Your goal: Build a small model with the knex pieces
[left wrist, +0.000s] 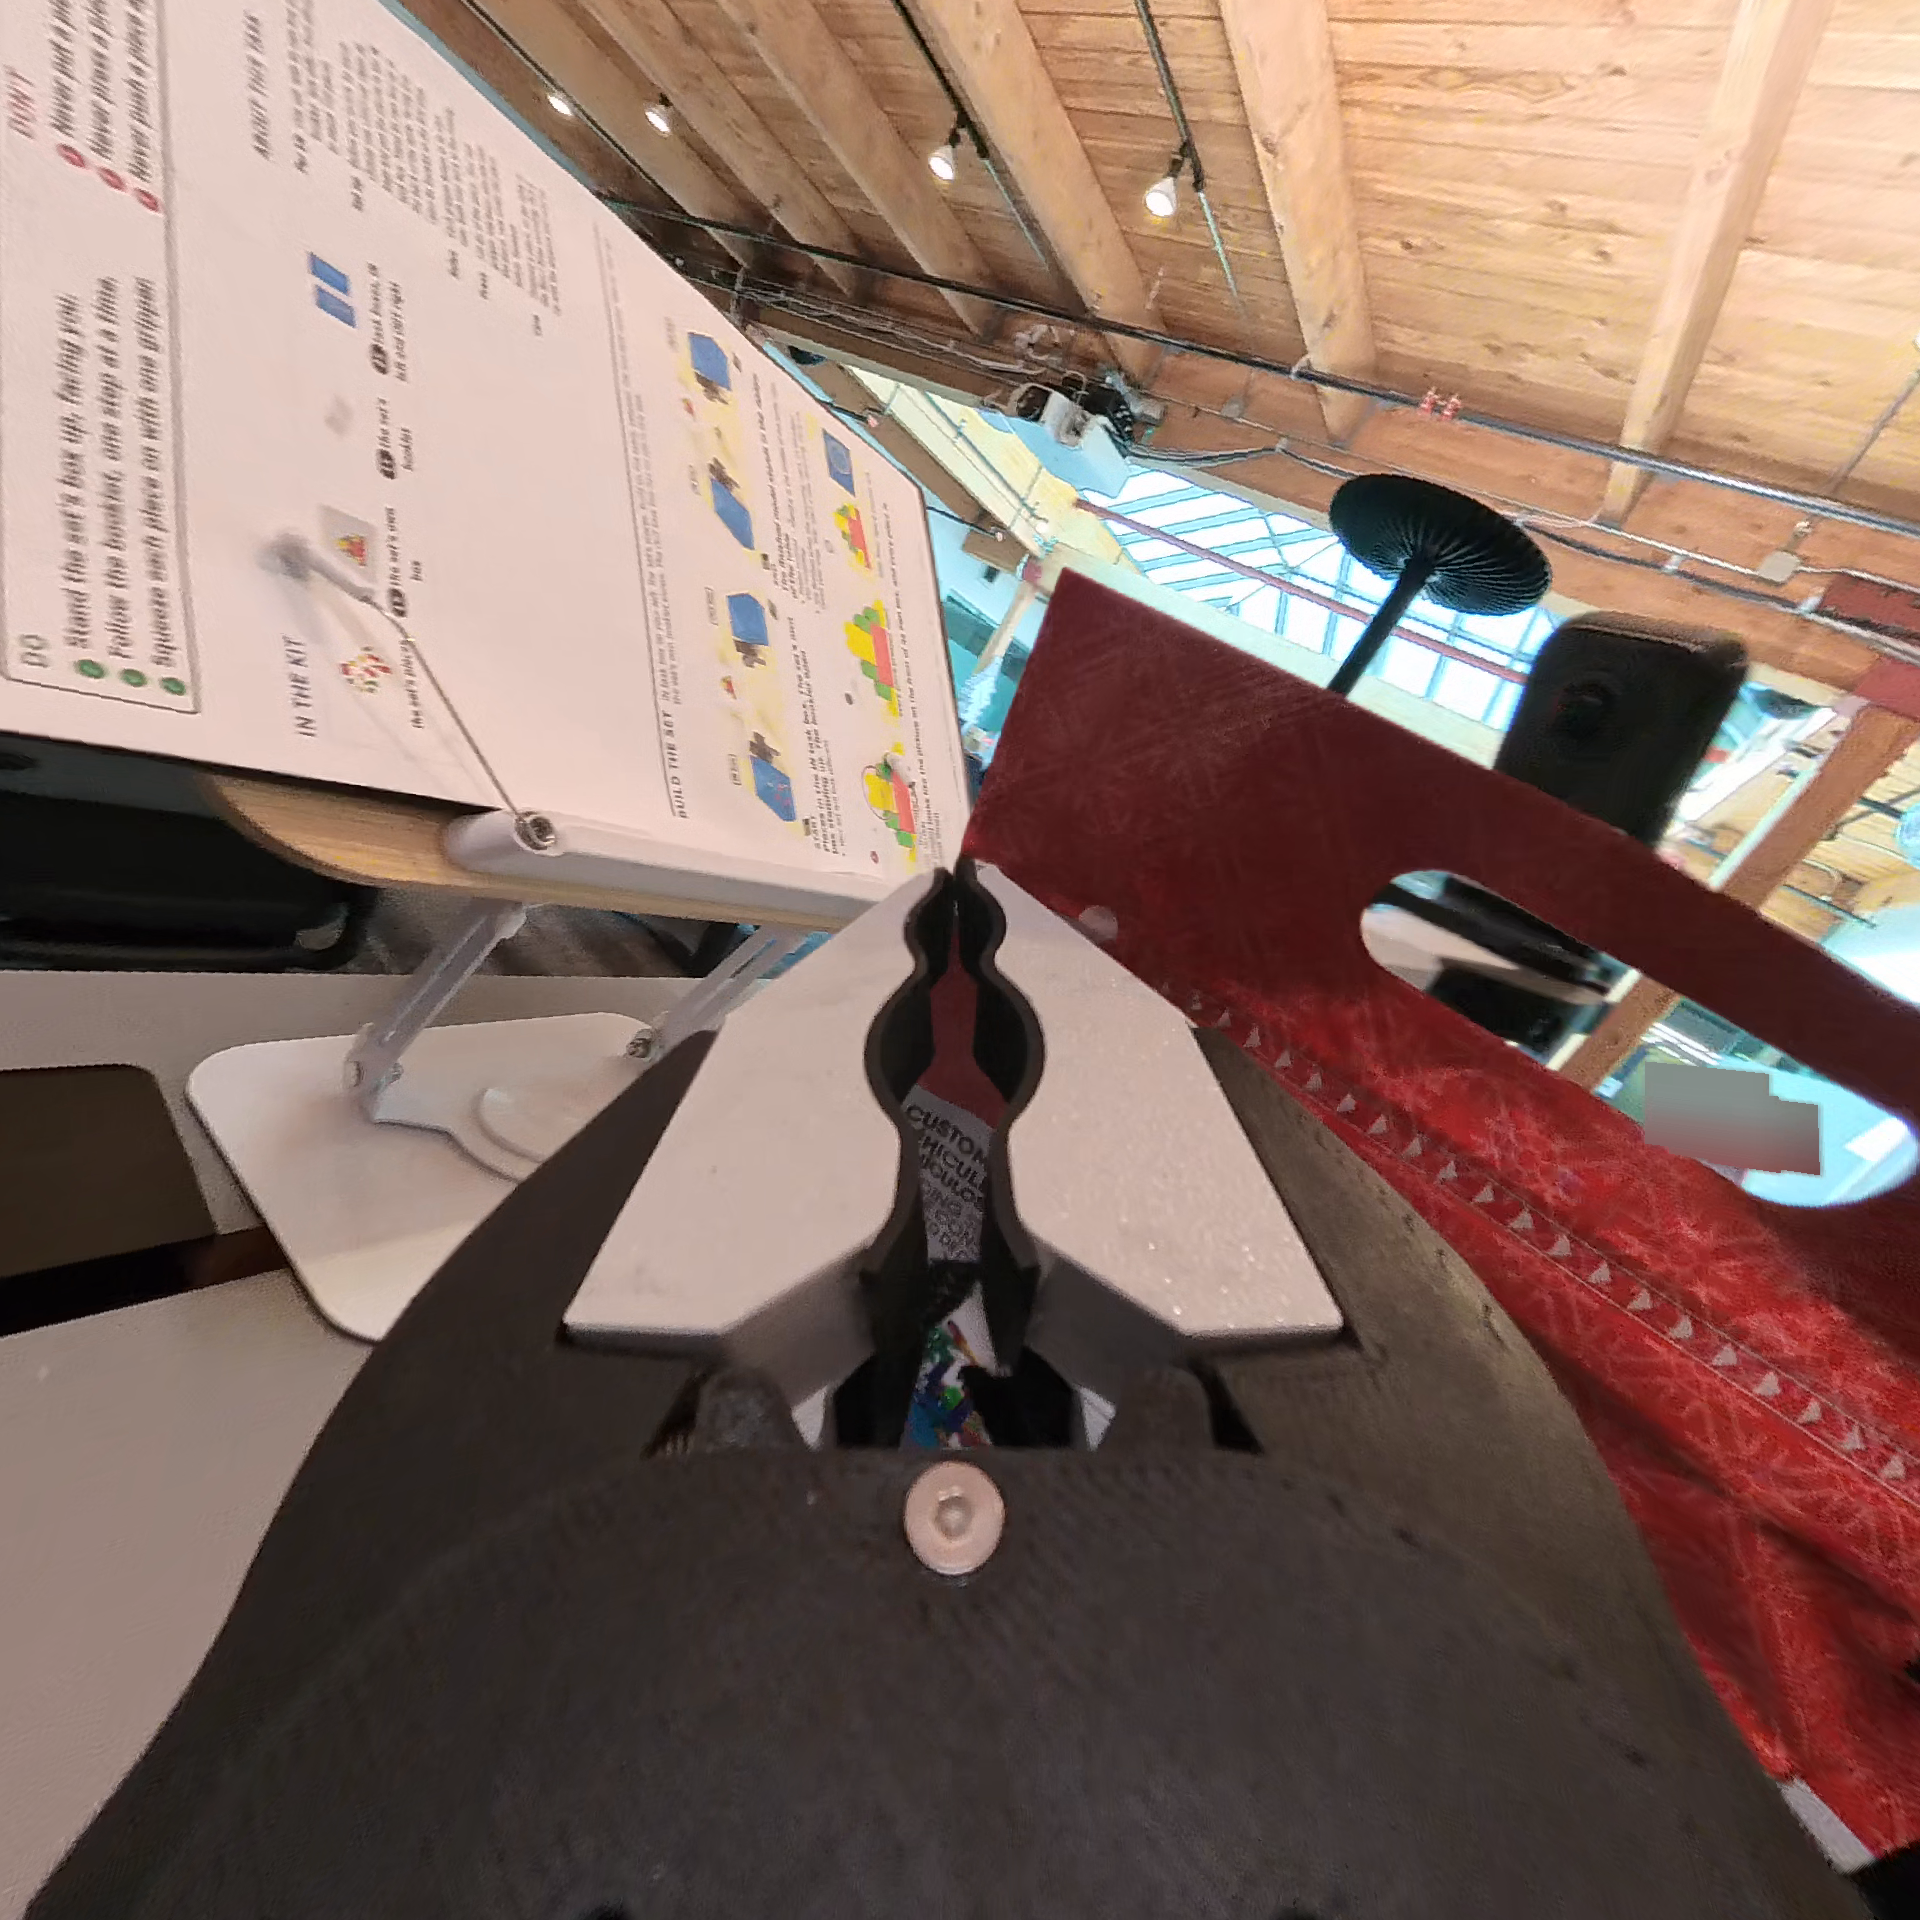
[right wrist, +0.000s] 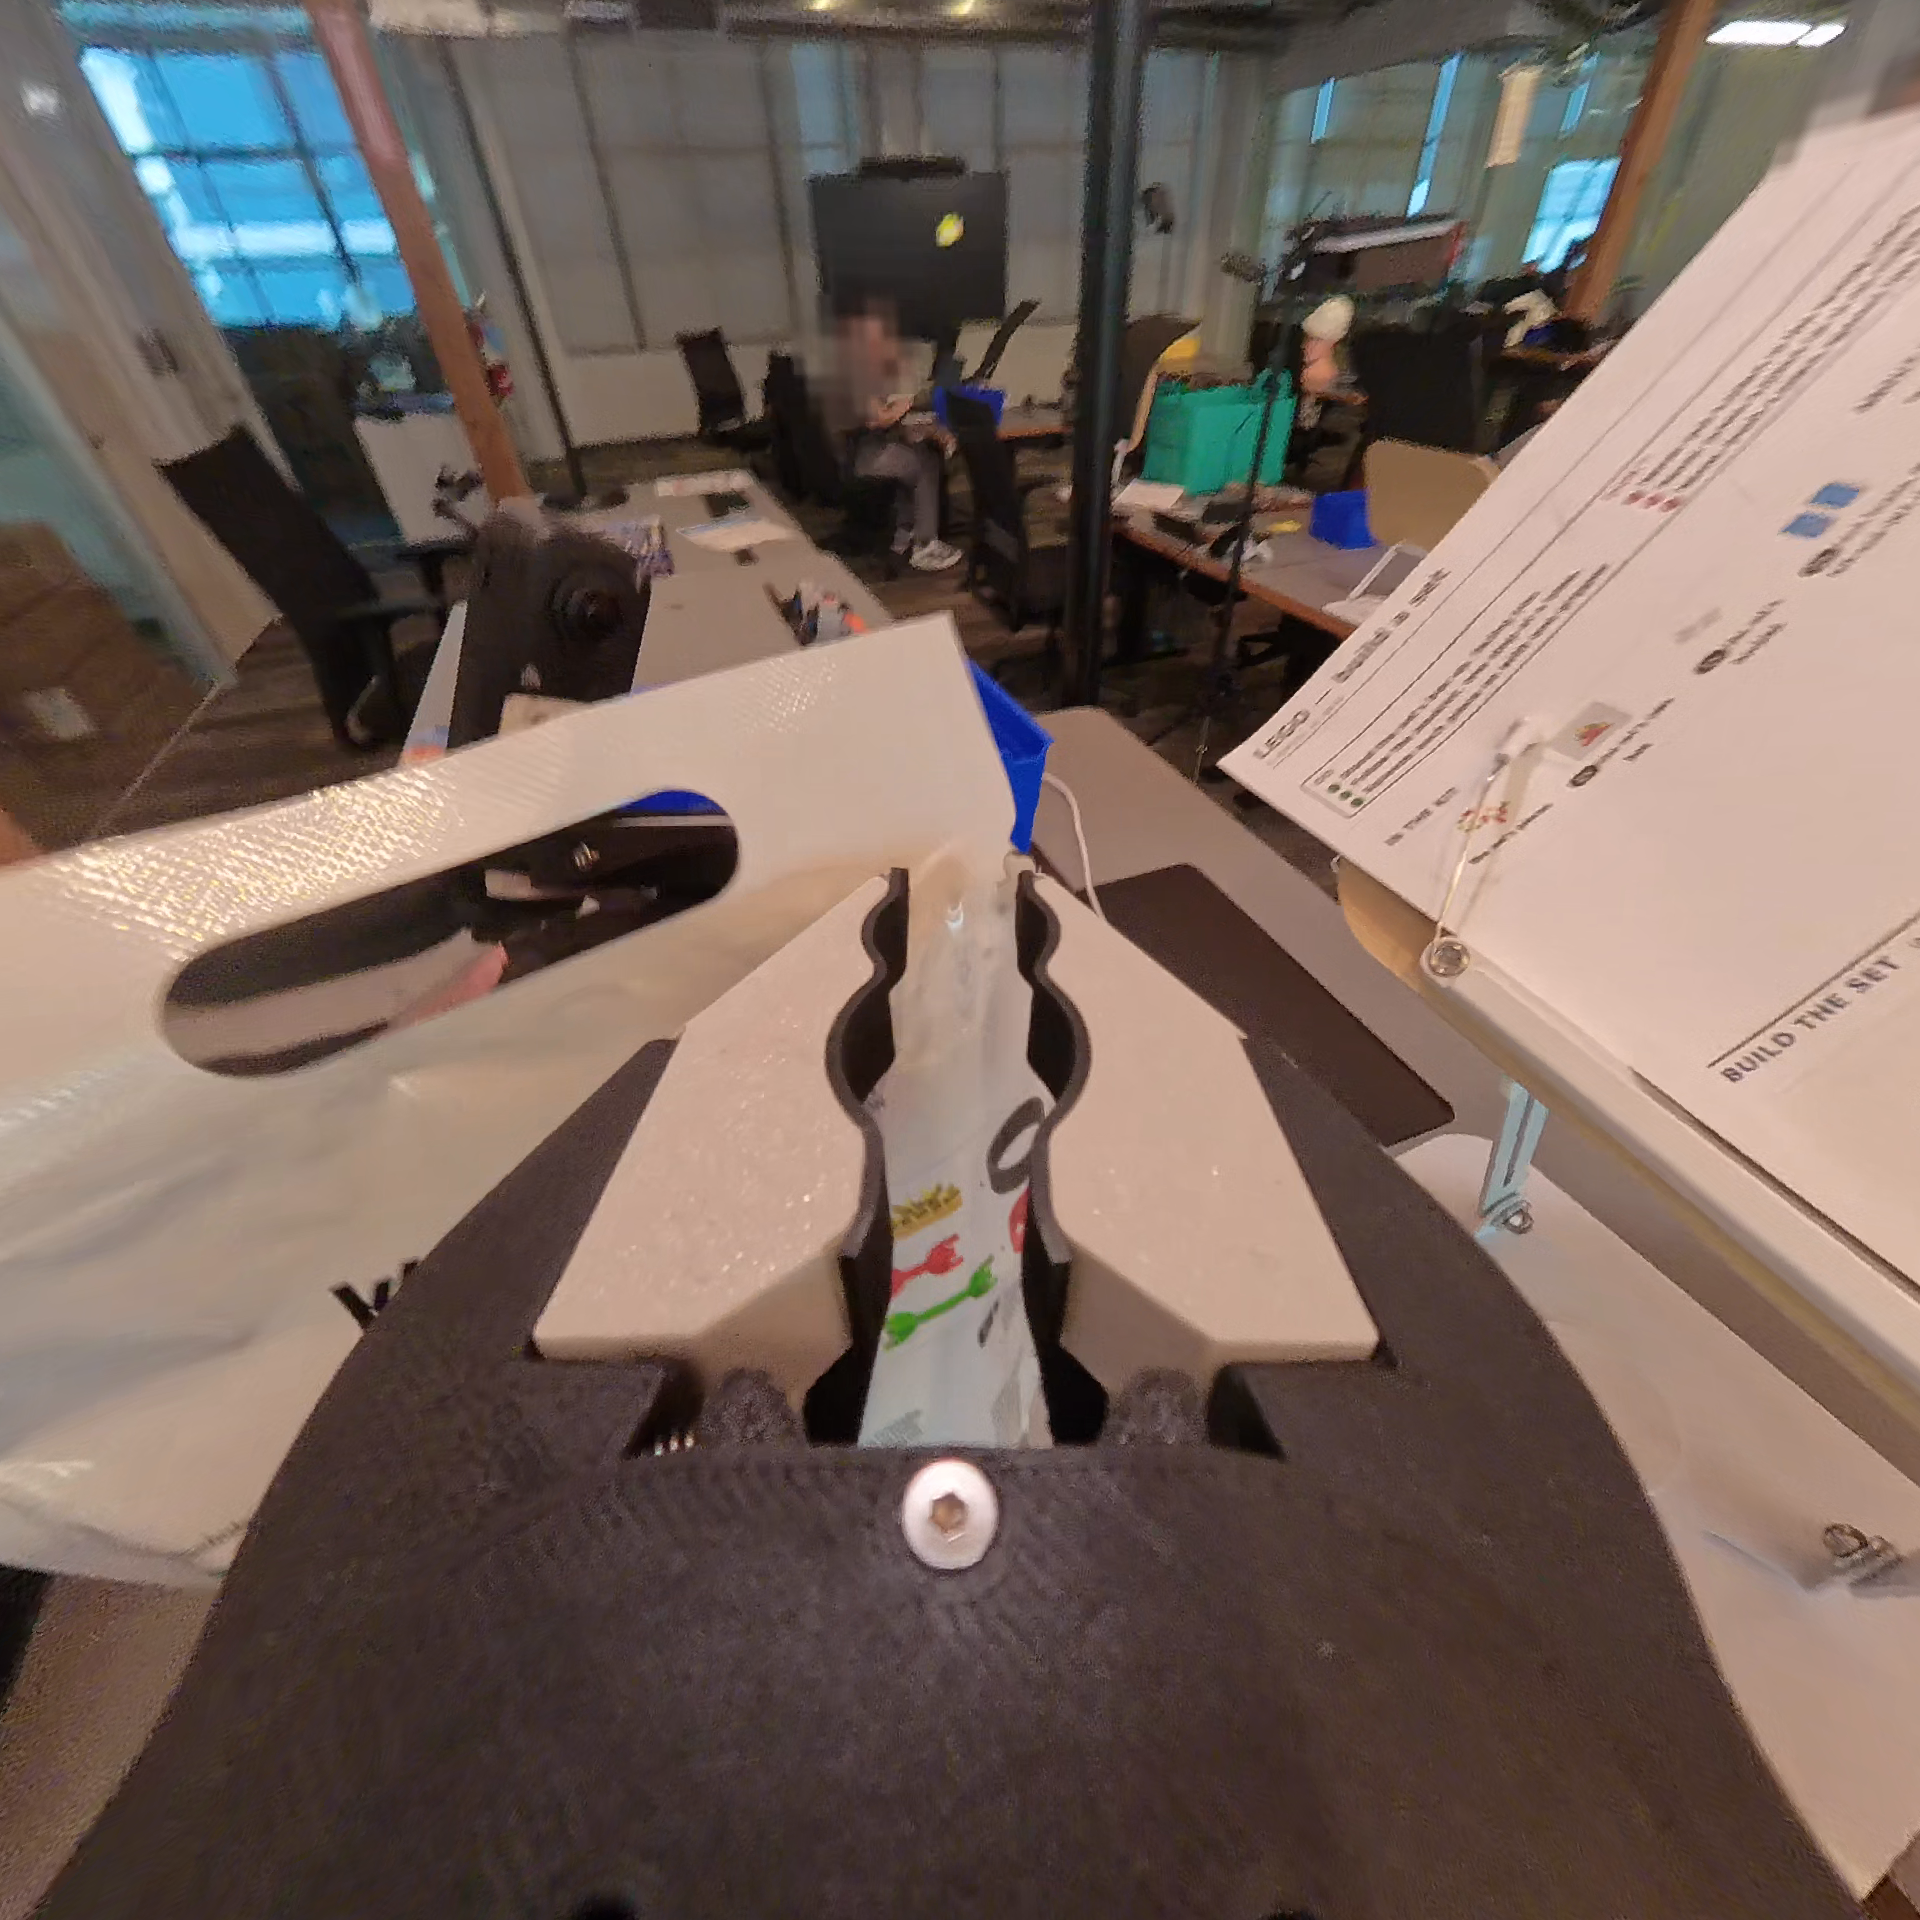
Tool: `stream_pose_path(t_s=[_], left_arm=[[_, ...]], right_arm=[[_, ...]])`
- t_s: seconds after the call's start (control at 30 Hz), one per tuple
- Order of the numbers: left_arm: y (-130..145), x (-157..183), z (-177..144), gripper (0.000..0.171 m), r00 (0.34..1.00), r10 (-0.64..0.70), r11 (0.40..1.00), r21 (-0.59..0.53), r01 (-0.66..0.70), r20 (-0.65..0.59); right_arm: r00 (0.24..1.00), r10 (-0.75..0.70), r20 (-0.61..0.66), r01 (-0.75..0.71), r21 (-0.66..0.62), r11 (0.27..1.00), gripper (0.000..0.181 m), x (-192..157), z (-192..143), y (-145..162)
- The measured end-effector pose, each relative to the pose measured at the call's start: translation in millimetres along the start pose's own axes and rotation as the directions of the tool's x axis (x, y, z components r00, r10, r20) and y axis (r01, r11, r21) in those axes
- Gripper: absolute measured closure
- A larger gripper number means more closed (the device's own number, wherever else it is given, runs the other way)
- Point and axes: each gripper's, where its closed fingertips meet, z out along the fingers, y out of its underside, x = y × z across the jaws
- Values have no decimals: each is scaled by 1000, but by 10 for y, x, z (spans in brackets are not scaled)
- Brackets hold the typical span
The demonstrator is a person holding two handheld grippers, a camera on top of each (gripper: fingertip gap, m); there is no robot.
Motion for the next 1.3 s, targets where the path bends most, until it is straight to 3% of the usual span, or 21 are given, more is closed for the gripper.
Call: stream_pose_path(t_s=[0.1, 0.23, 0.4, 0.6, 0.83, 1.17, 1.27, 1.3], left_arm=[[22, 44, 31, 171, 998, -25, 1000, -17, 24, -55], [70, 101, 73, 171, 993, -30, 998, -51, 24, -114], [114, 148, 142, 171, 986, -45, 996, -83, 32, -162], [131, 163, 183, 171, 981, -53, 995, -94, 36, -187], [119, 10, 256, 171, 999, 22, 998, -57, -24, -30], [55, -127, 305, 171, 987, 78, 997, -28, -74, 140], [-60, -420, 283, 171, 971, -23, 999, 47, 12, 237], [-115, -475, 287, 171, 971, -28, 998, 64, 13, 237]], right_arm=[[997, 16, 77, -13, -35, 999, 164, 85, -35, 114], [980, 30, 196, -33, 9, 999, 165, 104, -70, 61], [948, 17, 317, -10, -26, 1000, 173, 56, -83, 56], [927, 50, 372, -30, -61, 998, 181, 82, -96, 72], [976, -54, 209, 71, -75, 995, 181, 191, -20, 103], [995, -82, -63, 77, -80, 994, 181, 256, 31, 98], [989, -134, 62, 139, -85, 987, 181, -244, 162, 175], [984, -175, 40, 179, -101, 979, 181, -362, 230, 220]])
